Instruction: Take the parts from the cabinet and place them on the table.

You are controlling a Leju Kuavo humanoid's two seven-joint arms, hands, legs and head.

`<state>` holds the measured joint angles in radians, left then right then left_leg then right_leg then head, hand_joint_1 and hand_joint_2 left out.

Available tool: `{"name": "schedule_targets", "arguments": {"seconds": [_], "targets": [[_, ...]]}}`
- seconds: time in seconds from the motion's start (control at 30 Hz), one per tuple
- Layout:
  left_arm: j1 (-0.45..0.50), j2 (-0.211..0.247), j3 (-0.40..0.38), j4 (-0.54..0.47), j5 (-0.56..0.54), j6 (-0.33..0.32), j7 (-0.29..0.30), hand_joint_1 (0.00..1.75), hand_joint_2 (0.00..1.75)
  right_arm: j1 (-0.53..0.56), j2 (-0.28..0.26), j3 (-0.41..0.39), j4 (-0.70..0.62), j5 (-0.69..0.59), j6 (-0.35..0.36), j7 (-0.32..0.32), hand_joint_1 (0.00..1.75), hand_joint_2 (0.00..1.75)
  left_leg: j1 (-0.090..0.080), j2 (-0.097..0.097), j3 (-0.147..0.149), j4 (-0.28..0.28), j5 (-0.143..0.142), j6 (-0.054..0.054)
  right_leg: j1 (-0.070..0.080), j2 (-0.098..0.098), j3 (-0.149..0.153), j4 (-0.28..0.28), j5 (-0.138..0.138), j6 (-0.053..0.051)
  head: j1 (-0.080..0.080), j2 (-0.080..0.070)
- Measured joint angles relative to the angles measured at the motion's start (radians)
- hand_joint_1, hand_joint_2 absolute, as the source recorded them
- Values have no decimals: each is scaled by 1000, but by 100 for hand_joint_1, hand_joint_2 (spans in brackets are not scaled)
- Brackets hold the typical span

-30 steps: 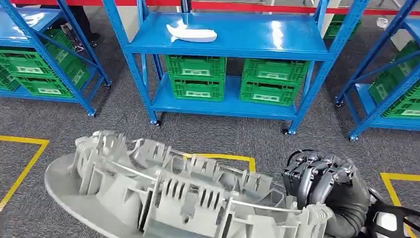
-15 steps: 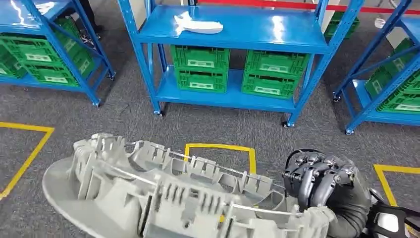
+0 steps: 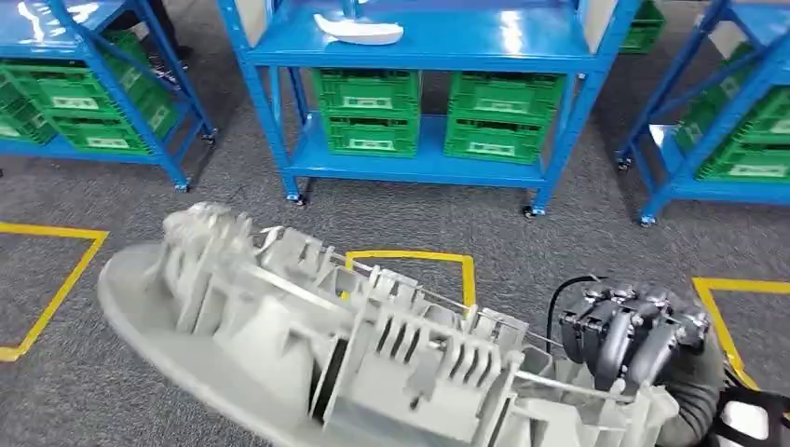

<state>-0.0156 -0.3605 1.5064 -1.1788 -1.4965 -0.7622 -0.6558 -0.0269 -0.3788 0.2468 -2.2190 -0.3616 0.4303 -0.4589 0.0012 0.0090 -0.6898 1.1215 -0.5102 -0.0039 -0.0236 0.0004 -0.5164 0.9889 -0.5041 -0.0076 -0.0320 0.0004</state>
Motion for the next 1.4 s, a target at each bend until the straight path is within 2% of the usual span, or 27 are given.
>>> {"name": "schedule_targets", "arguments": {"seconds": [0.07,0.13,0.2,0.23,0.27,0.3,0.4,0.43,0.5,0.57,0.6,0.63,0.7,0.73,0.77,0.8,0.9,0.93,1.0,1.03,1.1,1.17,1.23,1.27,1.3,1.33,1.4], "targets": [[-1,0,0,2,-5,2,-3,0,0,0,0,1,0,7,-7,5,175,175,3,0,-32,151,-87,-5,3,9,-20,2,22,-1,0,0],[-1,-1,-1,6,-12,7,-8,0,0,2,0,3,-1,24,-23,8,175,175,2,0,-12,190,-71,-1,7,15,-47,4,42,0,0,0],[-3,0,-1,10,-13,11,-10,0,0,3,0,3,-5,38,-35,8,175,175,-1,-7,88,64,-8,15,15,23,-70,6,59,0,0,0],[-4,0,-2,11,-13,13,-11,0,0,4,-1,2,-9,42,-39,8,175,175,-6,-18,153,-29,9,32,17,27,-76,6,68,0,0,0],[-6,6,-2,11,-13,17,-11,0,0,8,-1,2,-11,44,-40,8,175,175,-13,-33,198,-105,-13,53,12,27,-79,6,74,2,2,0],[-7,6,-1,14,-16,20,-13,0,0,10,-2,2,-14,51,-41,6,175,175,-13,-33,226,-156,-26,53,13,27,-82,4,83,15,3,0],[-7,10,-2,18,-20,24,-14,0,0,21,-4,1,-15,56,-46,3,175,175,-31,-31,214,-158,3,62,-1,31,-91,-8,112,36,-1,0],[-8,12,-2,20,-22,25,-14,0,0,25,-6,0,-19,58,-49,1,175,175,-17,-23,213,-189,29,68,2,25,-96,0,104,31,2,0],[-11,11,-2,26,-23,26,-14,0,0,28,-11,-2,-21,58,-49,-3,175,175,-16,-12,187,-191,55,74,7,15,-136,78,11,12,8,0],[-10,6,-2,31,-24,21,-14,0,0,39,-16,-3,-22,58,-48,-12,175,175,-17,-5,157,-189,76,71,1,12,-166,217,-78,10,11,0],[-10,5,-2,32,-23,18,-14,0,0,48,-19,-3,-24,58,-48,-18,175,175,-17,-2,138,-186,90,69,-1,12,-175,287,-92,23,12,0],[-10,4,-2,33,-24,15,-15,0,0,53,-23,-3,-25,58,-48,-20,175,175,-15,3,120,-180,99,66,-3,11,-168,311,-72,40,12,0],[-11,3,-2,34,-24,8,-18,0,0,60,-29,-5,-28,58,-48,-26,175,175,-8,8,78,-160,114,56,-11,9,-100,248,-1,79,12,0],[-11,2,-2,34,-27,7,-20,0,0,65,-32,-7,-31,58,-48,-29,175,175,-5,9,56,-142,120,49,-15,6,-38,167,17,88,11,0],[-10,3,-2,34,-30,6,-21,0,0,69,-35,-11,-34,60,-48,-34,175,175,-8,8,34,-118,125,41,-19,-1,35,49,-34,84,13,0],[-10,4,-2,34,-31,6,-21,0,0,72,-37,-13,-37,62,-48,-35,175,175,-8,8,20,-106,127,37,-5,1,75,-17,-63,68,16,0],[-7,3,-2,34,-33,6,-26,0,0,87,-45,-21,-41,67,-48,-46,175,175,-6,7,15,-111,158,22,-1,-2,40,7,-49,38,9,0],[-5,4,-1,35,-37,10,-27,0,0,93,-47,-22,-41,68,-47,-52,175,175,0,7,12,-110,165,19,-11,-3,31,3,-36,25,10,0],[1,5,-2,38,-43,19,-32,0,0,97,-48,-25,-42,70,-39,-65,175,175,3,1,-4,-61,62,4,-9,-7,11,4,-15,11,7,0],[0,10,-2,42,-44,27,-34,0,0,99,-49,-26,-44,74,-36,-70,175,175,5,0,-21,27,-27,-4,-8,-7,-6,6,1,9,6,0],[-5,16,-2,51,-45,40,-35,0,0,105,-49,-27,-44,76,-33,-73,175,175,8,0,-40,173,-98,-9,-5,-5,-32,7,27,9,6,0],[-9,20,-3,59,-45,43,-35,0,0,109,-48,-27,-44,77,-30,-74,175,175,9,0,-3,196,-56,-6,-3,-4,-64,11,50,13,6,0],[-17,23,-3,61,-45,46,-35,0,0,109,-48,-27,-46,78,-26,-76,175,175,8,-6,114,60,3,6,0,-2,-91,13,71,18,6,0],[-21,25,-4,61,-44,49,-32,0,0,108,-48,-27,-50,80,-22,-77,175,175,5,-16,188,-37,-2,17,-1,-1,-96,14,81,20,6,0],[-25,30,-4,62,-43,51,-31,0,0,108,-48,-28,-54,81,-18,-79,175,175,-1,-22,251,-131,-45,28,2,-1,-100,13,89,26,6,0],[-28,31,-3,62,-43,52,-30,0,0,107,-48,-28,-56,84,-15,-80,175,175,-3,-22,267,-160,-50,22,-1,-3,-100,10,100,34,8,0],[-28,32,-3,64,-43,52,-26,0,0,107,-46,-28,-57,84,-13,-81,175,175,-14,-22,247,-155,-35,32,-9,-2,-103,1,121,50,0,0]]}}
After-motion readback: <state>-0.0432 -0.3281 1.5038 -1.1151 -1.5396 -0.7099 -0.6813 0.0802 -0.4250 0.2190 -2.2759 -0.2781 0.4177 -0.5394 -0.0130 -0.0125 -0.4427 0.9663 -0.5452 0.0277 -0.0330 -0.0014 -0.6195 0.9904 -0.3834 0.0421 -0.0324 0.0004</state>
